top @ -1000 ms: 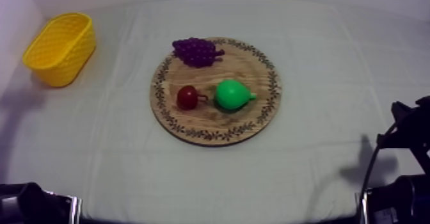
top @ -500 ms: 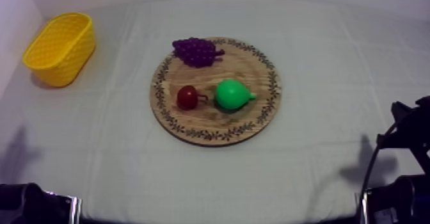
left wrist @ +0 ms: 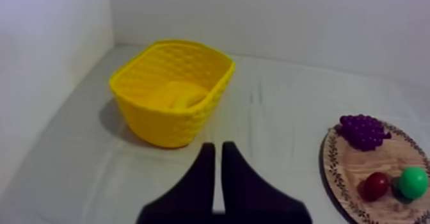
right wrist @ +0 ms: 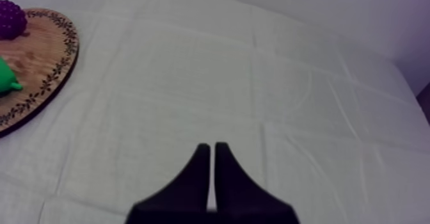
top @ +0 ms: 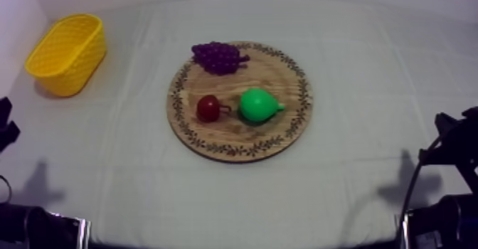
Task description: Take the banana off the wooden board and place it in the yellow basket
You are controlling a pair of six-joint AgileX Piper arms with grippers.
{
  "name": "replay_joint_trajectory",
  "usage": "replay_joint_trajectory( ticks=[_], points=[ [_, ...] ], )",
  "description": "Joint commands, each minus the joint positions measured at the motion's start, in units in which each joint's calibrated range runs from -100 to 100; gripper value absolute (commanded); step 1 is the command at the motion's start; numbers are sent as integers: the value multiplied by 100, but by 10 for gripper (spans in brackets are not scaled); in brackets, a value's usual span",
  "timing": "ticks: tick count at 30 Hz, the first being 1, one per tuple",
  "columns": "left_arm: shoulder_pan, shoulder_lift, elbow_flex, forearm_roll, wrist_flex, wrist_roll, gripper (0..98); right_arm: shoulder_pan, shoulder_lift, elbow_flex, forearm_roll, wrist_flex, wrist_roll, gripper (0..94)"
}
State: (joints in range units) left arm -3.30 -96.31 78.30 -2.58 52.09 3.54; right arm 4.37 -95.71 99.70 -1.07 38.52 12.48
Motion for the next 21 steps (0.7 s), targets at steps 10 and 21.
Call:
replay_joint_trajectory(
  ticks=[10,21],
  points=[
    [29,-300,1057,13,-483,-162,0,-3,-4,-3,2,3,3,6],
    [341,-343,2035,77,-1677,445,1,-1,-4,-3,-3,3,1,6]
  ],
)
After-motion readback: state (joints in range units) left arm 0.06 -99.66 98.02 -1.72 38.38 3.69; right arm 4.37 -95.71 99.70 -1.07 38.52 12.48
